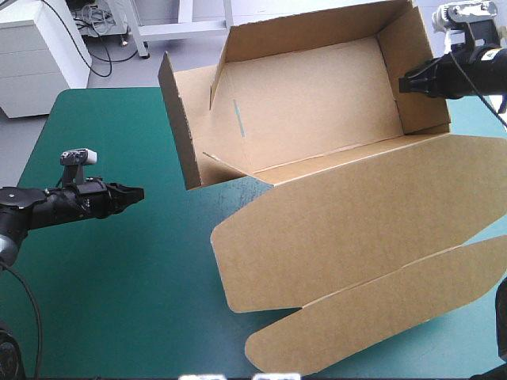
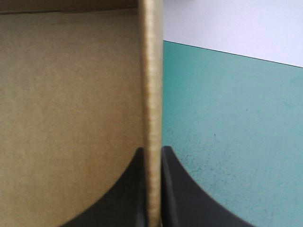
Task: Fold the box
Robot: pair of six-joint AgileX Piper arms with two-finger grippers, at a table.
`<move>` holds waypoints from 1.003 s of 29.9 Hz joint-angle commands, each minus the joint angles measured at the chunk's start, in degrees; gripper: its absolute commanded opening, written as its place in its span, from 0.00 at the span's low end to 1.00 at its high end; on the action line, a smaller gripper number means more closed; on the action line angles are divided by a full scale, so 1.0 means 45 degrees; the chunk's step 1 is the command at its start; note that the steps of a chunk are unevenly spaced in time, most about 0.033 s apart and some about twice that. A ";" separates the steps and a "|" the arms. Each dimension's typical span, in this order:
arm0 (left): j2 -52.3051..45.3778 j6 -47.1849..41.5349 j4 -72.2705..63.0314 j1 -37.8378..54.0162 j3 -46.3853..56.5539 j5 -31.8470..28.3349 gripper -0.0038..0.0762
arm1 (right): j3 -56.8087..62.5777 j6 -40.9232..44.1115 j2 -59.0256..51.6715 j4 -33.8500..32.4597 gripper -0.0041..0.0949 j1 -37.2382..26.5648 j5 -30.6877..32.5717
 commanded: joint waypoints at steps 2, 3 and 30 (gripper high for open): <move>0.0199 0.1708 -0.3275 0.0030 -0.0258 0.1864 0.14 | 0.0563 -0.0274 -0.0984 0.0704 0.02 -0.0028 -0.0536; 0.0328 0.2244 -0.3804 0.0030 -0.0258 0.2520 0.20 | 0.0940 -0.0414 -0.1125 0.0704 0.02 -0.0028 -0.0536; 0.0582 0.3263 -0.7203 -0.2101 -0.0258 0.4407 0.82 | 0.3992 -0.0016 -0.1684 -0.1015 0.03 0.1472 -0.2773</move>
